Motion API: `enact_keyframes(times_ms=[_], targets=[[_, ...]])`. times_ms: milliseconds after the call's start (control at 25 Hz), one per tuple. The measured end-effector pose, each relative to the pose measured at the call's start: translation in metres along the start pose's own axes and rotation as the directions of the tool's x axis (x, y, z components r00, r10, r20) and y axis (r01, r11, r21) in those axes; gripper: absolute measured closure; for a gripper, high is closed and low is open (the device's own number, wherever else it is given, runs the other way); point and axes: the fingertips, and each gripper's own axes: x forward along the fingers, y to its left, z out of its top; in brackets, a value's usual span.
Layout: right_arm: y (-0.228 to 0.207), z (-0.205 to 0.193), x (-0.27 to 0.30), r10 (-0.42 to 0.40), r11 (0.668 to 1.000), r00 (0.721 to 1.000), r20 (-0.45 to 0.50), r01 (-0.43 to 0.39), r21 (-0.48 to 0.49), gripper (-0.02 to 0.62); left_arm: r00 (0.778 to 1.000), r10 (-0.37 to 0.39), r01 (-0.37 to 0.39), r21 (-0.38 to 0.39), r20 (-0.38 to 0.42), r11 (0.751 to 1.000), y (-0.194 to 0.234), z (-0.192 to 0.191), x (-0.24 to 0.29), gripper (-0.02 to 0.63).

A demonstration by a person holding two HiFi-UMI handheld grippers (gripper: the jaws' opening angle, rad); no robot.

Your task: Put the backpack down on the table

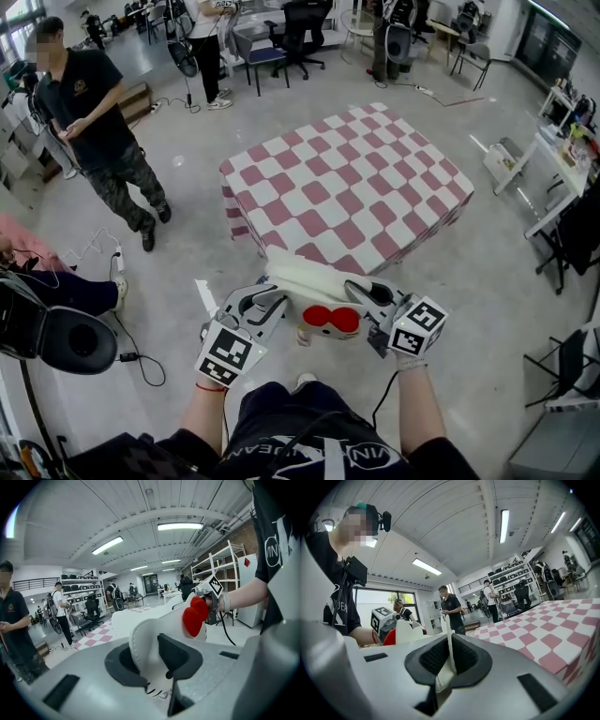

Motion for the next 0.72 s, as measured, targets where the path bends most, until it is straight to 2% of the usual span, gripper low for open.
enact_keyframes(times_ms=[320, 720], targets=[[-0.023, 0.013, 0.004, -0.001, 1.0, 1.0, 0.008, 0.001, -0.004, 0.583, 1.0, 0.007, -0.007, 0.011, -0.002, 1.0, 0.011, 0.014, 0.019, 0.511], [-0.061, 0.03, 0.022, -0.04, 0.999, 0.999, 0.004, 0.04, -0.015, 0.584, 0.999, -0.029, 0.028, 0.036, 0.019, 0.999, 0.042, 0.03, 0.053, 0.511]])
